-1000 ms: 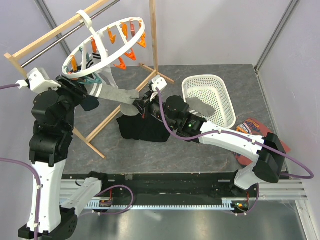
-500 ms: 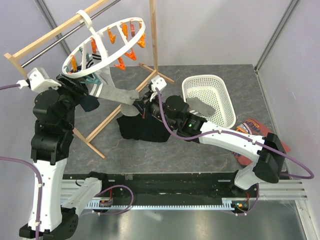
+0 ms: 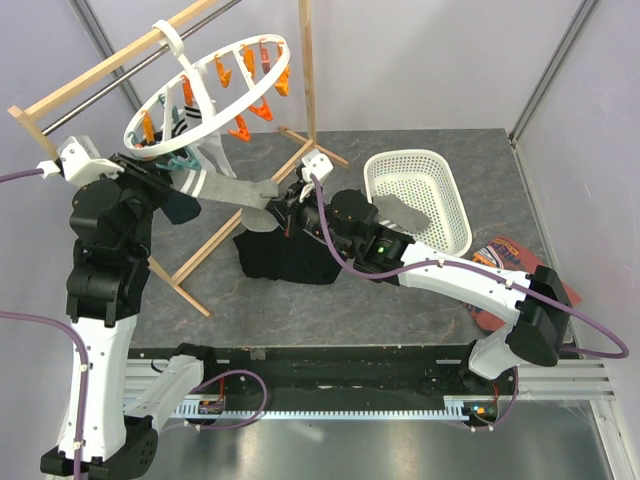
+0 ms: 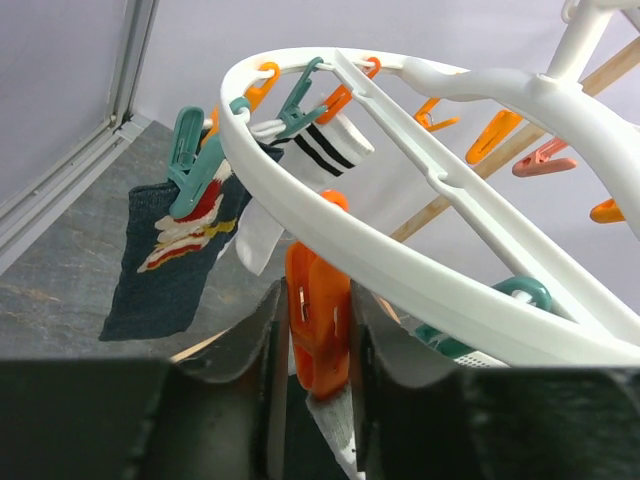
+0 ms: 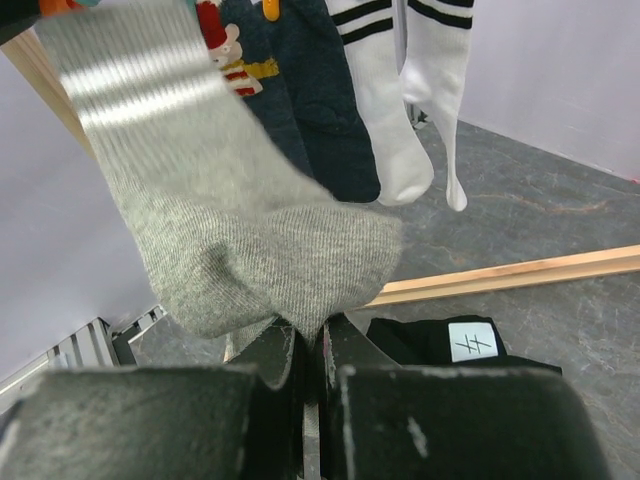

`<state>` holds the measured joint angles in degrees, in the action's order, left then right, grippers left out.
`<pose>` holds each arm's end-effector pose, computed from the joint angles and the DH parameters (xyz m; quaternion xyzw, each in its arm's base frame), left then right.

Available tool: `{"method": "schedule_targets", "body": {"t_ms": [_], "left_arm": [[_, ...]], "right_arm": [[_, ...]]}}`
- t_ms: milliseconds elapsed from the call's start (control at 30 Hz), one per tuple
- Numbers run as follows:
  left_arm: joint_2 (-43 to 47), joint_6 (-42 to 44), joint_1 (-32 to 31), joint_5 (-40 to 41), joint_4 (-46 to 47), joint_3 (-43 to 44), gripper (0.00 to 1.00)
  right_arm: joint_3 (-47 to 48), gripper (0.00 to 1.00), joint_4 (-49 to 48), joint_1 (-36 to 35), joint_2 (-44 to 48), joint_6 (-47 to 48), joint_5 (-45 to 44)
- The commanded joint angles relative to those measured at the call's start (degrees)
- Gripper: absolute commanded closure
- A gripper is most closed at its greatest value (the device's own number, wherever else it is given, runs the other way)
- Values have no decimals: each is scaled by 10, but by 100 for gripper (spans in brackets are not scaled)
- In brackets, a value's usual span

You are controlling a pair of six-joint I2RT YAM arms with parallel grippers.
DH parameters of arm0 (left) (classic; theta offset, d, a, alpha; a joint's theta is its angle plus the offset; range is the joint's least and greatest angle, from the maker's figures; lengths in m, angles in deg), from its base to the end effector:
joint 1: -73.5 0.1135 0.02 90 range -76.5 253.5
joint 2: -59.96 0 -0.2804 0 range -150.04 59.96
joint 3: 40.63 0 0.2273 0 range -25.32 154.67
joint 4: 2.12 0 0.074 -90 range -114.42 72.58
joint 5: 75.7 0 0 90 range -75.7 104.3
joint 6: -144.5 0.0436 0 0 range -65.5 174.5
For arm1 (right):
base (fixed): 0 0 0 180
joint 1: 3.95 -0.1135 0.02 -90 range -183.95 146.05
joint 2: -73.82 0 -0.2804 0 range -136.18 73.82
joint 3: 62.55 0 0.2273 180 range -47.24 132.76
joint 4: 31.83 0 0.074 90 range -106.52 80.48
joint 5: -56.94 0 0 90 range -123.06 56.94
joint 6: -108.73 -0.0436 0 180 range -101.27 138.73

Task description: Remove the socks clipped to the hanger

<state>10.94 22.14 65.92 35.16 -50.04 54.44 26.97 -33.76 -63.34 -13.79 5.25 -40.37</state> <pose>0.1096 0.0011 0.4851 -0.2746 0.6632 -0.1113 0.6873 0.1842 0.3005 0.4091 -0.2230 0.6458 0.3979 0.6123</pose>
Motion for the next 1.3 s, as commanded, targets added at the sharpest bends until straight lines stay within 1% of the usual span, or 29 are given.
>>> {"method": "schedule_targets", "body": {"t_ms": [0,33,100,133,167,267,300,333,400,433,467,500,533,567,633,767,900,933,1000,1033,1067,1100,1167,1200,1233,1267], "left_arm": [[-5,0,3,-6,26,12,81],[-6,4,3,-8,26,14,87],[-6,12,3,-7,25,17,92],[-5,12,3,-6,24,17,97],[-4,13,3,-8,24,14,98],[-5,19,3,-18,20,10,98],[-6,21,3,-20,20,10,98],[-7,23,3,-30,21,12,98],[-12,36,3,-56,32,14,97],[-13,38,3,-84,34,16,88],[-16,39,3,-95,32,17,81],[-17,39,3,-106,28,18,74],[-17,38,3,-121,25,14,65],[-12,36,3,-125,24,8,62],[-3,37,3,-132,26,-12,56],[17,55,3,-141,28,-42,51],[50,107,3,-154,39,-71,44],[56,126,3,-160,44,-84,44],[70,134,3,-160,48,-99,43],[87,135,3,-160,55,-123,42],[95,135,3,-158,58,-138,42],[104,130,3,-151,62,-152,42],[135,94,3,-119,78,-203,43],[146,78,3,-107,88,-242,44],[165,36,3,-81,94,-261,44],[172,17,3,-71,105,-279,45]], "right_arm": [[24,100,1,2,18,6,9],[24,100,1,2,20,6,9],[22,100,-1,2,23,1,4],[24,100,2,2,23,-1,1],[28,100,6,2,23,-5,2],[37,100,27,2,29,-15,-10],[35,100,46,2,32,-19,-28],[35,100,61,2,39,-24,-66],[25,100,103,11,49,-33,-103],[16,100,114,17,64,-38,-129],[5,100,122,36,74,-44,-135],[-26,99,128,47,97,-52,-141],[-43,98,128,58,110,-52,-151],[-60,98,130,80,121,-55,-176],[-95,98,154,113,151,-59,-193],[-120,96,213,157,184,-47,-267],[-116,91,243,219,177,-22,-278],[-116,91,247,249,174,-19,-277],[-123,89,251,279,163,-20,-265],[-127,88,251,311,159,-24,-256],[-134,87,250,327,155,-33,-243],[-137,84,250,343,142,-38,-231],[-138,79,251,379,125,-47,-200],[-138,73,251,388,106,-48,-192],[-137,70,254,405,96,-50,-161],[-124,65,269,411,87,-53,-145]]}}
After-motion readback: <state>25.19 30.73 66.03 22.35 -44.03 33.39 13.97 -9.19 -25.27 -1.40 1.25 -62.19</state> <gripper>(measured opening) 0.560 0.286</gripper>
